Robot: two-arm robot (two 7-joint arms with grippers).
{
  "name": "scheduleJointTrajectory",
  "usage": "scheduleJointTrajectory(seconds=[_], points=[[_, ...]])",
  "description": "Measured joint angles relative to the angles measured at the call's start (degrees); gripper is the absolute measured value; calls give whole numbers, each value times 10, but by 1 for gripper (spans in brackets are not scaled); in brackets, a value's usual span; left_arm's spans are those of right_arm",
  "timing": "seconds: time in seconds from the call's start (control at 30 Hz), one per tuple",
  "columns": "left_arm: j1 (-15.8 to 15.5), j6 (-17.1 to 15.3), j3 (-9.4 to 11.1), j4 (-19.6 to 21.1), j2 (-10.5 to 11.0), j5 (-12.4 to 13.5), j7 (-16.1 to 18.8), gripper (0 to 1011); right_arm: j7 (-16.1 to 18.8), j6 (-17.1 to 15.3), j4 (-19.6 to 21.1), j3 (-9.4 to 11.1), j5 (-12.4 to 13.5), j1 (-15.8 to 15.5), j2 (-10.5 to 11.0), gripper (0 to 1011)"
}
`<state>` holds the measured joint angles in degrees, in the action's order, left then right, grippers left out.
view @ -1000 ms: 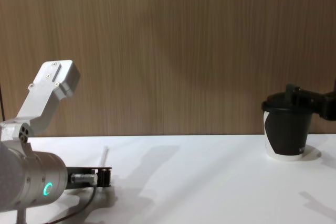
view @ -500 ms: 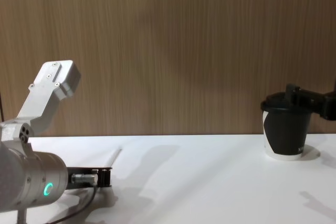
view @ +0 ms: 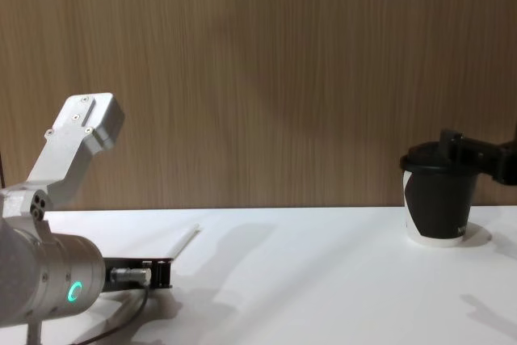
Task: Pick up the straw with one hand, pass it to the other hand, and insert it into the cup.
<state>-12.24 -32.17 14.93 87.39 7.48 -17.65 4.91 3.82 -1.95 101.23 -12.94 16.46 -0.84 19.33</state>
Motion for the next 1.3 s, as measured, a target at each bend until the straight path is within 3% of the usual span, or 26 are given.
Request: scheduleJointTrajectory(seconds=[0.63, 0.97, 1.3], points=[[4, 10, 1, 3, 6, 2, -11, 13, 0, 0, 0, 0, 0, 0, 0, 1001], [17, 54, 7, 17, 32, 6, -55, 12, 0, 0, 0, 0, 0, 0, 0, 1001], [22, 120, 11, 42, 68, 11, -121, 13, 0, 0, 0, 0, 0, 0, 0, 1001]])
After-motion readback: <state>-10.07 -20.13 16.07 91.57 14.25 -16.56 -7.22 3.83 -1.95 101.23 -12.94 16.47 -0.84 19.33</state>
